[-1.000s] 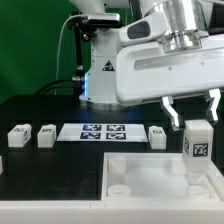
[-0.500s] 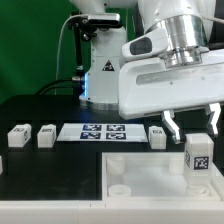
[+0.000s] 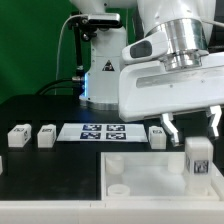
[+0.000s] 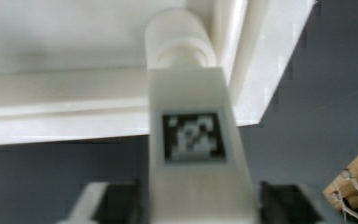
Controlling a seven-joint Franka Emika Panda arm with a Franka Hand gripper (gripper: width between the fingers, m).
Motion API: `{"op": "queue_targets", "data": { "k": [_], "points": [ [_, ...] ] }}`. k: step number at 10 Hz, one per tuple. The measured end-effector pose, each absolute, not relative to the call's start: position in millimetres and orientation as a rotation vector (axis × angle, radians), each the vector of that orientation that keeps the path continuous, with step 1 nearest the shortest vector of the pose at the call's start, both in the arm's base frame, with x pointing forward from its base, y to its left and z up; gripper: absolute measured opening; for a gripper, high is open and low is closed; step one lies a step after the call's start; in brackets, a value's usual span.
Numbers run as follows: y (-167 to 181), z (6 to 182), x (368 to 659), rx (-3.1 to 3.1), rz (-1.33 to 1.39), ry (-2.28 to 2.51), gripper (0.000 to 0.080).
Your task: Assemble one leg
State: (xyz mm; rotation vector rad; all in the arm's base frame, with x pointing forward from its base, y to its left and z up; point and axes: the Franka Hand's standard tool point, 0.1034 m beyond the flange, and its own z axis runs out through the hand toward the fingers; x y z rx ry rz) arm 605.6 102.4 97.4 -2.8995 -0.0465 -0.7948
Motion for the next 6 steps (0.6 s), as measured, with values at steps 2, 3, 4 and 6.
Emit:
{"op": "queue_targets", "data": {
  "k": [2,3,4,6],
  "points": [
    [102.3,97.3,605.5,-2.9,-0.795,-0.046,0.051],
    [102.3,97.3,605.5,-2.9,-0.794,-0.046,0.062],
    [102.3,97.3,605.4,-2.9,-0.794,-0.046,0.064],
    [102.2,97.2,605.4,-2.9,-0.794,-0.046,0.0648]
  ]
}}
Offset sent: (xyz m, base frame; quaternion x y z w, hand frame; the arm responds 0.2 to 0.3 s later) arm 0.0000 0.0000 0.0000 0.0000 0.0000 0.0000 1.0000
